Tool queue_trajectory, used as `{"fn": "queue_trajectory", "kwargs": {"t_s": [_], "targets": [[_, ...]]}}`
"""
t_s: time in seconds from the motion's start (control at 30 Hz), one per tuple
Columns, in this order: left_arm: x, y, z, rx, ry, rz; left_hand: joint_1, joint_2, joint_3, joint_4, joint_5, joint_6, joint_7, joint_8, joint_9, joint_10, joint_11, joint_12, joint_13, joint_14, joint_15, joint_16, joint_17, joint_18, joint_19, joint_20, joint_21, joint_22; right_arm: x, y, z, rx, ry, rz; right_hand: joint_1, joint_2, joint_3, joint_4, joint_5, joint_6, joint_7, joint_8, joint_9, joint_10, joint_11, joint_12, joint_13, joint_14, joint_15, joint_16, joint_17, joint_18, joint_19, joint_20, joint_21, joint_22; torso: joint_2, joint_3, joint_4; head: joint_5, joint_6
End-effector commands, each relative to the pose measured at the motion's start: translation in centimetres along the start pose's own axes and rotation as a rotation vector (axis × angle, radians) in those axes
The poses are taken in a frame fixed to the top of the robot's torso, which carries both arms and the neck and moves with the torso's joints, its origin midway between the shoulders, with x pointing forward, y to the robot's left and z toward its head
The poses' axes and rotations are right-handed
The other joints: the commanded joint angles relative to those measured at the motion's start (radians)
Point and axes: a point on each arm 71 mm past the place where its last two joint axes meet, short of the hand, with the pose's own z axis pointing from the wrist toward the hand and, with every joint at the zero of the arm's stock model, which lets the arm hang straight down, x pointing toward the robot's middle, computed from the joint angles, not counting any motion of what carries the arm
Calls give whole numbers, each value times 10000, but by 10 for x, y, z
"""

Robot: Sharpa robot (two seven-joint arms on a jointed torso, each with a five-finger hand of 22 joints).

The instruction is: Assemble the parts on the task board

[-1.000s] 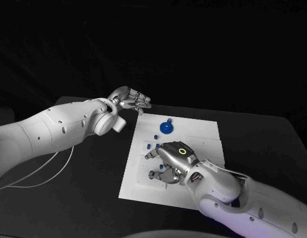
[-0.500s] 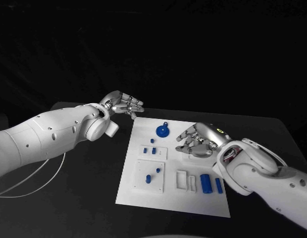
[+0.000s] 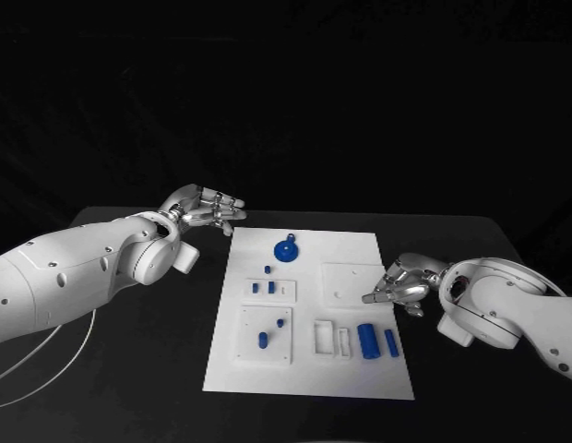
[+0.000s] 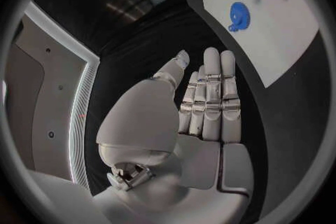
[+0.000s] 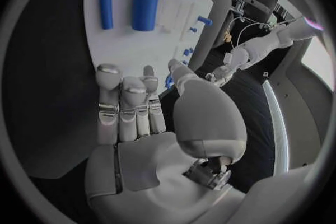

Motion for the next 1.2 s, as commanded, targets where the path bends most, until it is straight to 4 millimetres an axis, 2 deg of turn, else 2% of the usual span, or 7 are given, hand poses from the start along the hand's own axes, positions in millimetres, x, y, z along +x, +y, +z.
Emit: {"fn": "queue_trajectory", "kwargs": {"t_s": [0.03,0.17,0.27,0.33,0.37,0.77,1.2], "targets": [[0,2,-3,121,-280,-453,-96,-33,-3,57,-44,17,-84,-27,-1,45,13,-28,15,47,-48,-43,14,-66,11,-37,-14,-37,11,-14,-3,1618,1782,-527,126,107,-604,449,184,-46,-73,8,330,154,3,150,397,69,8,64,319,-77,392,78,107,121,-132,7,-63,-60,-75],[1,5,-6,65,-264,-525,-121,-54,-40,119,-47,18,-84,-27,-1,8,22,-26,17,62,-43,-41,16,-67,26,-31,-15,-117,14,-15,-5,1954,2035,-779,151,72,-906,943,112,-42,-89,3,797,335,-17,198,835,144,-6,56,702,-82,438,77,299,366,-174,4,-73,-48,-121],[2,7,-7,40,-241,-534,-124,-66,-67,148,-52,-4,-82,-32,-3,-26,31,-29,16,65,-37,-45,15,-67,36,-29,-11,-157,18,-13,-7,1999,2222,-915,92,252,-1407,841,678,-82,-88,9,896,376,-3,243,977,169,-6,63,808,-98,468,68,489,485,-190,-2,-78,-42,-152],[2,7,-7,28,-227,-536,-121,-71,-76,155,-57,-43,-101,-35,-3,-41,28,-29,16,65,-37,-45,15,-67,40,-28,-9,-168,21,-11,-8,2003,2293,-1043,6,792,-2441,273,1269,-127,-92,2,961,390,-7,241,1084,184,-1,55,885,-127,480,72,713,640,-194,-9,-82,-31,-195],[2,8,-7,22,-223,-536,-124,-76,-86,161,-59,-51,-98,-31,-2,-52,32,-30,16,68,-36,-44,15,-67,41,-28,-9,-175,22,-10,-8,2015,2303,-1128,-32,1567,-3693,-495,1268,-163,-96,-2,1052,426,-23,145,1221,209,-10,-17,989,-137,489,56,701,781,-197,-13,-81,-38,-208],[1,10,-9,-38,-210,-531,-116,-76,-146,214,-64,-56,-97,-24,0,-97,43,-28,16,78,-31,-44,15,-65,54,-23,-5,-240,33,-9,-10,2133,2514,-1887,-207,1519,-3533,-316,1174,-206,-81,-10,1008,444,0,115,1288,227,-3,-10,1064,-132,500,73,673,818,-182,-35,-81,-65,-345],[3,10,-8,-68,-75,-561,-117,-60,-191,266,-67,-67,-94,-26,-1,-112,46,-26,17,79,-26,-45,14,-65,61,-18,-2,-290,55,-1,-1,1959,2291,-1841,-188,1308,-3547,-145,1098,-478,31,0,411,410,73,50,1349,235,50,-82,1089,-88,509,126,656,856,-161,-21,-57,-38,-388]]}}
